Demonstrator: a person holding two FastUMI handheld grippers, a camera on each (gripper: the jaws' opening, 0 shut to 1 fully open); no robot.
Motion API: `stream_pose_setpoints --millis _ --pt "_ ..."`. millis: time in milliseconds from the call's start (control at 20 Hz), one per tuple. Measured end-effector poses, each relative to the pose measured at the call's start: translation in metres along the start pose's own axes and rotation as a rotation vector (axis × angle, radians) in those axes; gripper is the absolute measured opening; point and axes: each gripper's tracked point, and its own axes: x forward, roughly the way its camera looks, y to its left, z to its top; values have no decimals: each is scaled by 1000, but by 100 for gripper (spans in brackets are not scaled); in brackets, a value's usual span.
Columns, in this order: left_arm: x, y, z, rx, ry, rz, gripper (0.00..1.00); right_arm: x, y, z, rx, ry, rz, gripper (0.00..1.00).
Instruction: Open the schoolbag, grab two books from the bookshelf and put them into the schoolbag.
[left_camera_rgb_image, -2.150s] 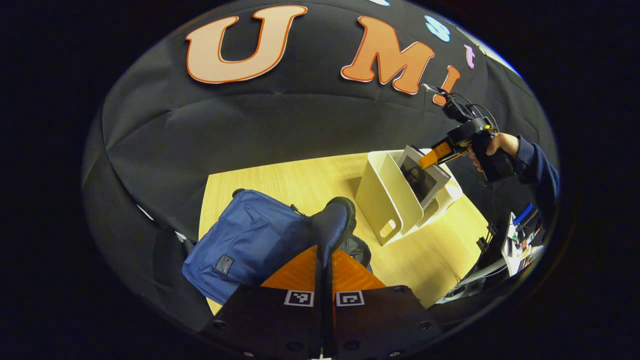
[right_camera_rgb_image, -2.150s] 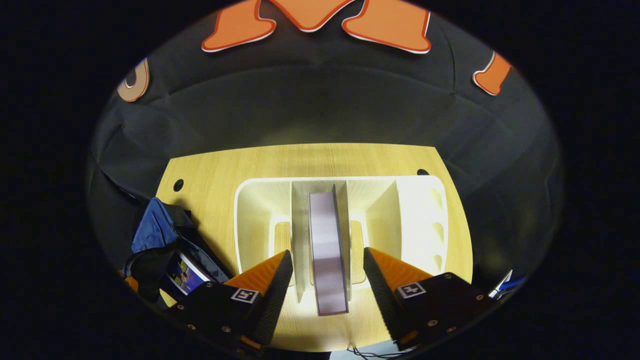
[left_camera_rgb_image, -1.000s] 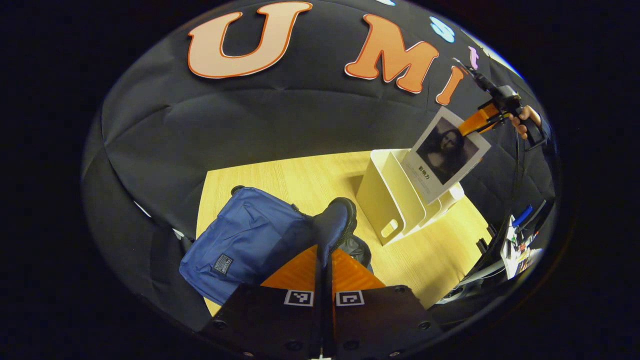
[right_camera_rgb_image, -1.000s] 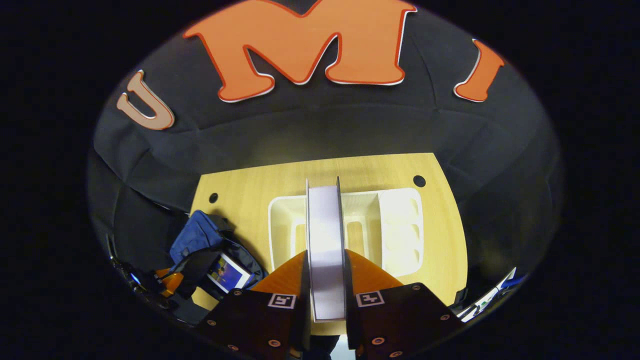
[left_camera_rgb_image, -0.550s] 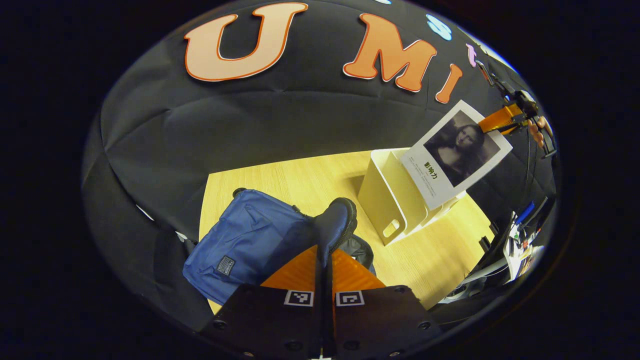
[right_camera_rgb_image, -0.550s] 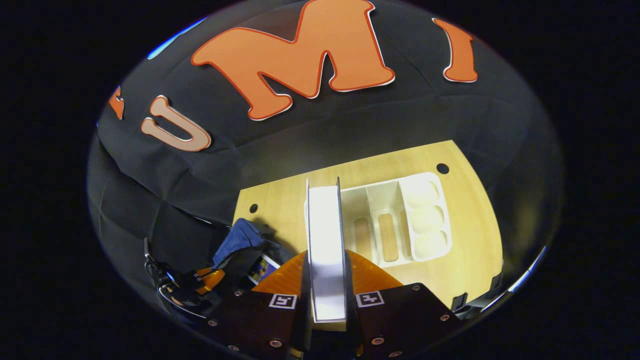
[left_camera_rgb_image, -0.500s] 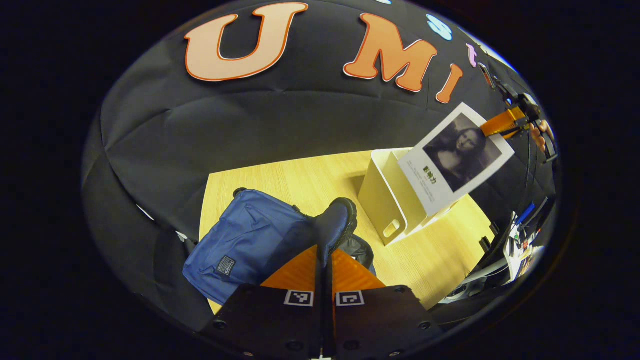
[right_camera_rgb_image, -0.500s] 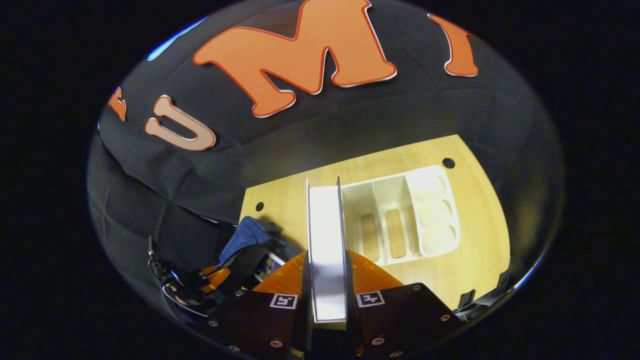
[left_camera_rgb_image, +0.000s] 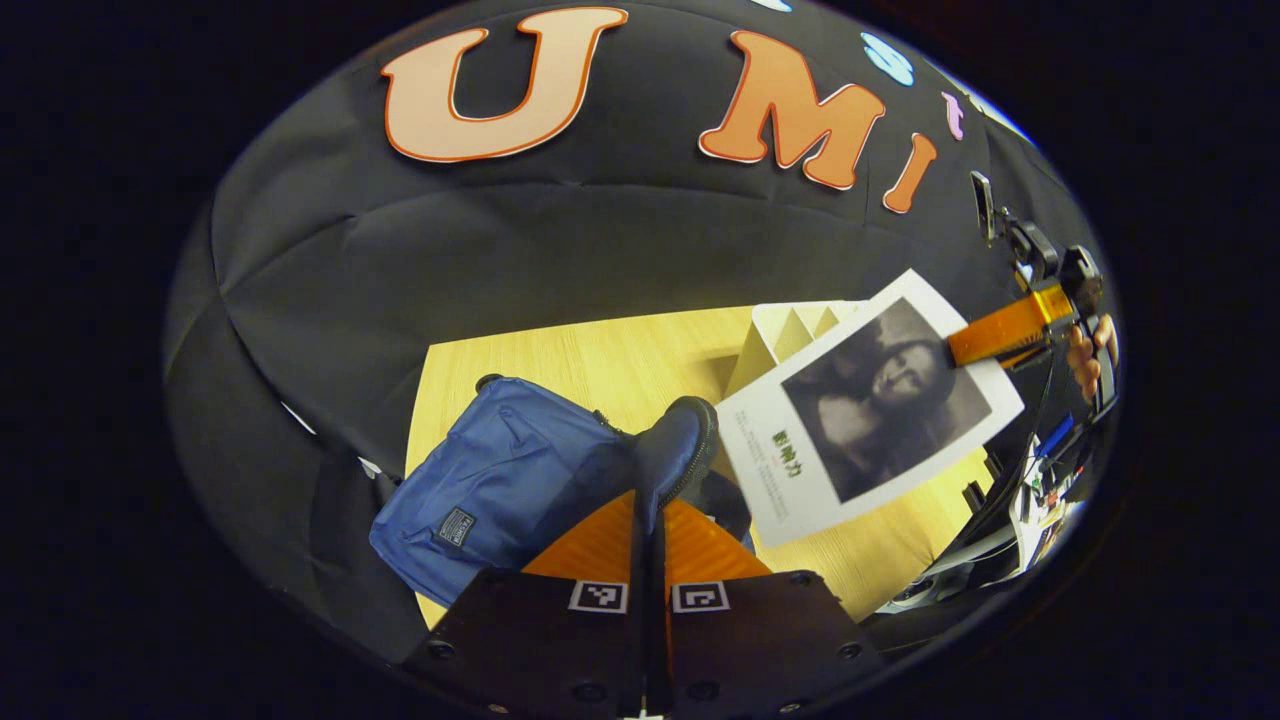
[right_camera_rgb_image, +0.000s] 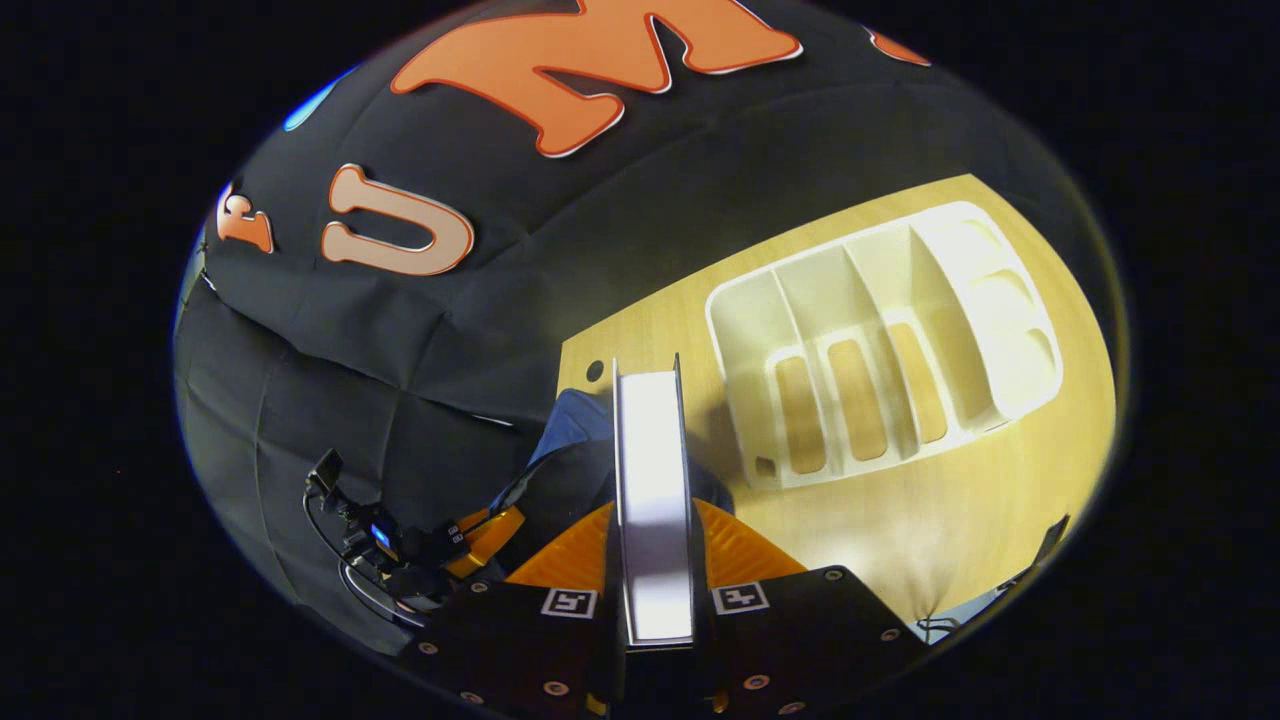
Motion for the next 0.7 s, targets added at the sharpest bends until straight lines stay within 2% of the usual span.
stream_pose_setpoints --millis 150,550,700 --pt "-2 3 4 3 -11 21 2 18 6 -19 28 16 30 27" --pt "-7 -3 5 -12 -21 34 2 86 15 -65 286 -19 32 27" --pt "-9 -8 4 -2 -19 24 2 107 23 -72 302 -53 32 27"
